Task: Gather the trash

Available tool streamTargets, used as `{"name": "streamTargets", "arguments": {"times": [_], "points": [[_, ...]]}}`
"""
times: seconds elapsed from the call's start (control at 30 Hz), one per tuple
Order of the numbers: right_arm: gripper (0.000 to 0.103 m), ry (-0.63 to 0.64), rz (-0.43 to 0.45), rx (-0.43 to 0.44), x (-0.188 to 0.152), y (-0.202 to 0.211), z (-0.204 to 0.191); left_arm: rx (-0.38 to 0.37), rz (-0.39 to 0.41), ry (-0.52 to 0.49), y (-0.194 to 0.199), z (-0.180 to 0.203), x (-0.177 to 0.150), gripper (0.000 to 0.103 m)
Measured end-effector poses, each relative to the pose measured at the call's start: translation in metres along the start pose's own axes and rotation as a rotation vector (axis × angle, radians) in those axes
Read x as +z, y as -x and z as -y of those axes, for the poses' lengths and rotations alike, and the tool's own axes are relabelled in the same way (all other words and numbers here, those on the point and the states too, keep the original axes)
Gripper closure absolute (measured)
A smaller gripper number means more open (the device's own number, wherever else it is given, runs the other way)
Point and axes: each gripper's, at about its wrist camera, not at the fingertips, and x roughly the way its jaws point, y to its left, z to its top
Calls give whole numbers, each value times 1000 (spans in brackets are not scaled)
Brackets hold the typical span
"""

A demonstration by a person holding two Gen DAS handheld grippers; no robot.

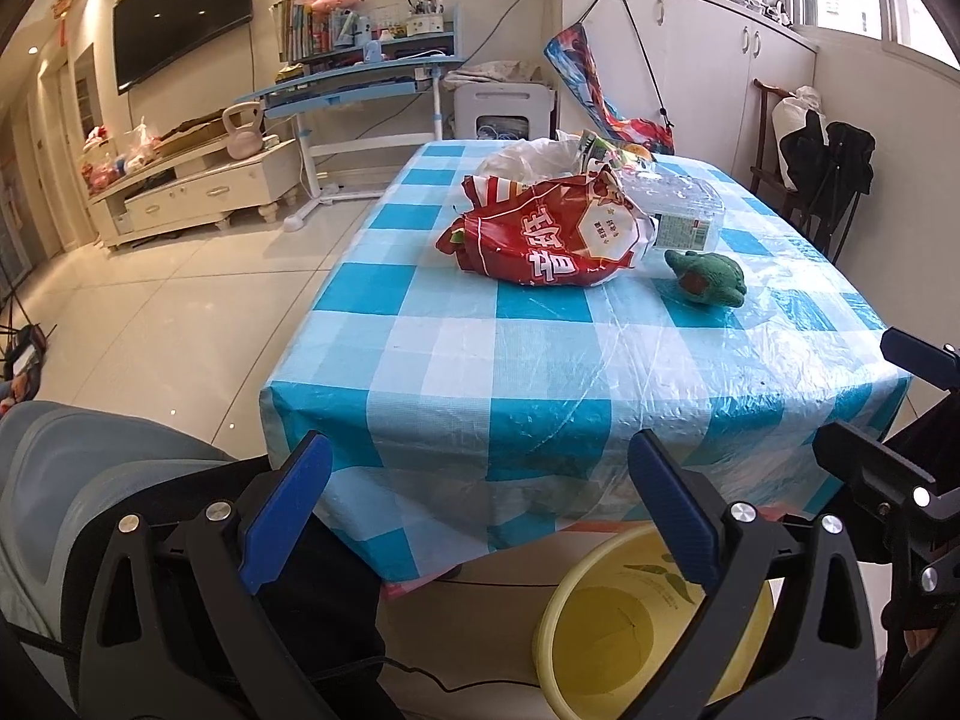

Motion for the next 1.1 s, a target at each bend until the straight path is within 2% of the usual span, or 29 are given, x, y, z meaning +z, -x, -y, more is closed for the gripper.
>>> {"name": "streamTargets", "arguments": {"times": [0.37,0.9,1.1], "points": [[7,-17,-5,6,0,0,3,2,1,-18,-1,5,-1,8],[7,-24,3,13,0,0,4,8,-7,-1,-5,2,-1,8],[7,-42,1,7,0,0,8,15,13,14,-2,-1,0,8]]}}
